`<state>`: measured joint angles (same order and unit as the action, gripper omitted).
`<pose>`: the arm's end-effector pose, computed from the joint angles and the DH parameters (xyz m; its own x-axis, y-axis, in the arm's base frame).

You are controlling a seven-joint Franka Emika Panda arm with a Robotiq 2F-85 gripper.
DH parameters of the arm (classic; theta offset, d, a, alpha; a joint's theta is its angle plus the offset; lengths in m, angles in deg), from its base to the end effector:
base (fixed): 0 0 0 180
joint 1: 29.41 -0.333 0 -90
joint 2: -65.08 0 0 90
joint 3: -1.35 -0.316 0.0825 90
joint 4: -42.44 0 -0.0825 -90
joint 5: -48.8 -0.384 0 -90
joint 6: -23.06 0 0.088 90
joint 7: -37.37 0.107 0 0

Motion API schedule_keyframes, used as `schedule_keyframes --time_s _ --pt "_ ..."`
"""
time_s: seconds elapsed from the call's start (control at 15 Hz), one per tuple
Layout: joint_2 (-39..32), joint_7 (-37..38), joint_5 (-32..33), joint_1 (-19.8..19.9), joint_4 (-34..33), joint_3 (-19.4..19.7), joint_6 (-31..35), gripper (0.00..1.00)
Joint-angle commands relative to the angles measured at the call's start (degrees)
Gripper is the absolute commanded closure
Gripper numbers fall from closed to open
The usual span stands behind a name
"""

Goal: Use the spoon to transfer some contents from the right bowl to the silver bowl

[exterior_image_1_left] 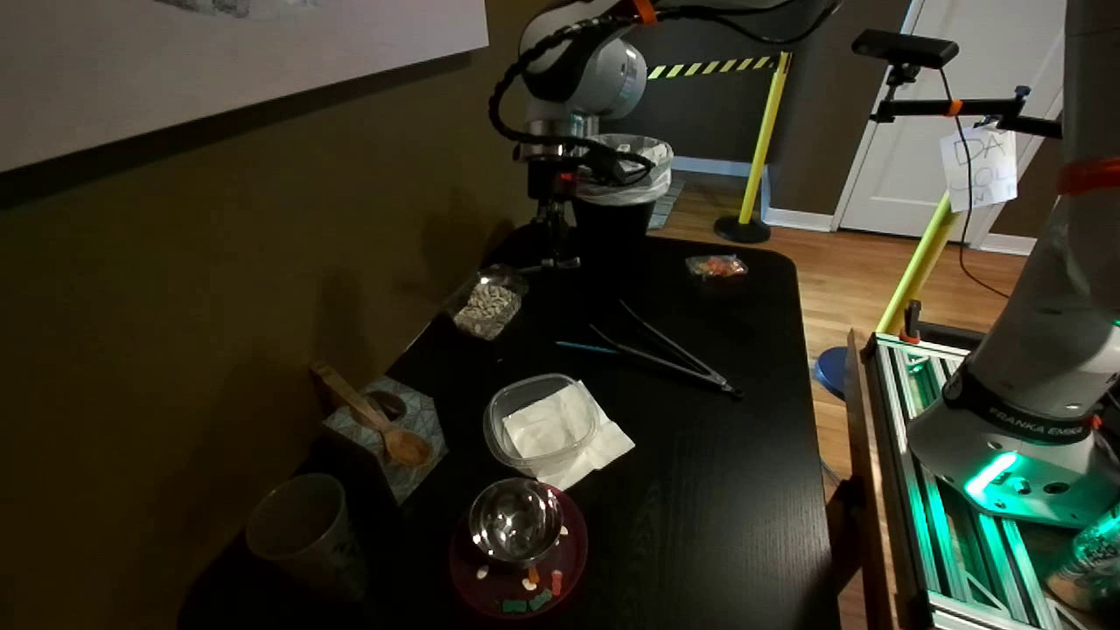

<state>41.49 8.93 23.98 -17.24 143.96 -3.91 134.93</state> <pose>0.6268 -0.0521 0.3189 0.9837 0.1724 -0.0503 0.1310 -0.8804 -0.4558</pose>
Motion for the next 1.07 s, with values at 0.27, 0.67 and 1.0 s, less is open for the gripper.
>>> schedule_keyframes --time_s 0.27,0.67,1.0 --pt "6.9 13.7 -1.1 0.6 -1.0 6.7 -6.4 0.99" --pt "3.9 29.7 4.2 -1.4 -5.2 10.0 -5.2 0.99" --pt "5.1 24.9 2.8 -0.6 -4.1 9.4 -5.6 0.99"
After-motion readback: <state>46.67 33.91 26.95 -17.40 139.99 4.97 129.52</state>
